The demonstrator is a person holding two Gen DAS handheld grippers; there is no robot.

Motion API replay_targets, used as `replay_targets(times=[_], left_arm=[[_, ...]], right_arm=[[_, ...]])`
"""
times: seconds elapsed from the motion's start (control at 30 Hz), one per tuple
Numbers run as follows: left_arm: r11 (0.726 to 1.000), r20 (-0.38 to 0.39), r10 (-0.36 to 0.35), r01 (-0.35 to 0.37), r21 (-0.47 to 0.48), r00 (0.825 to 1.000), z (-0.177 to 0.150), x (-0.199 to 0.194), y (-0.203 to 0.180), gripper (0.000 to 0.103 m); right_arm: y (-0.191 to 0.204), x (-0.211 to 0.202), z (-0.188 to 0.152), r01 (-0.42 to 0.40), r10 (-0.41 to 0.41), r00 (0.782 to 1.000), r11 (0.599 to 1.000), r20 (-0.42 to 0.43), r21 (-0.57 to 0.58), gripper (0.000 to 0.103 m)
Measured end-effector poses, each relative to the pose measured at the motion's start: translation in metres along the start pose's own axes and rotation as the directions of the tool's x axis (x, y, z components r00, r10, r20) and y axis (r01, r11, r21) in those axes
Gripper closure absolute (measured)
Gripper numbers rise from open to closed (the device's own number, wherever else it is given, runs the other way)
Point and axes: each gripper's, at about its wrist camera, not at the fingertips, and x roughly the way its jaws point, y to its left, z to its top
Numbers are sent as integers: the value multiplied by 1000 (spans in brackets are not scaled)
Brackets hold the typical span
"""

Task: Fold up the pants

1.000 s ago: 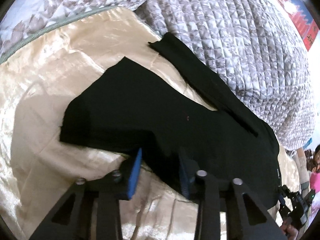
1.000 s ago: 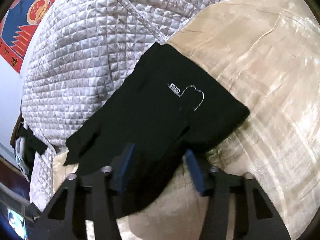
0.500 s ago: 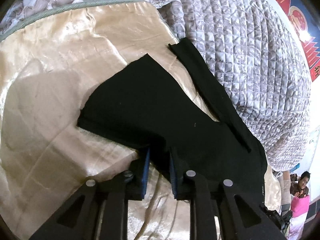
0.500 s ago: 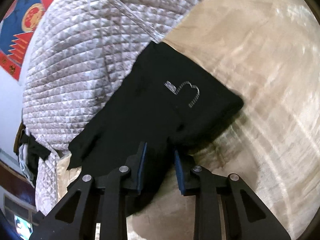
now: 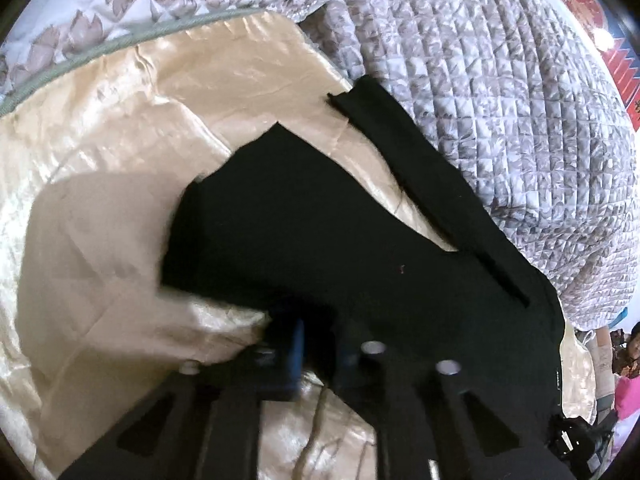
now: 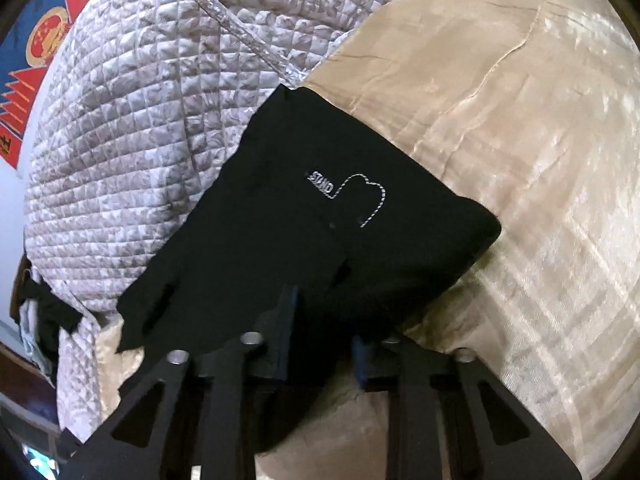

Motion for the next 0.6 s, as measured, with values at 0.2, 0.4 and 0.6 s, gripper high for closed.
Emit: replay_targets(times=[0.2, 0.4, 0.6], left_arm=[[1000, 30, -17, 16, 8, 999, 3, -26, -8, 97], [999, 44, -33, 31, 44, 998, 2, -56, -8, 97], [998, 43, -35, 32, 60, 998, -22, -92, 17, 97]], right_arm=[[2, -13, 3, -46, 46, 999, 999, 6, -8, 97], [9, -37, 2, -110, 110, 994, 994, 10, 1, 98], [-2, -76, -17, -126, 126, 992, 992, -19, 9, 98]])
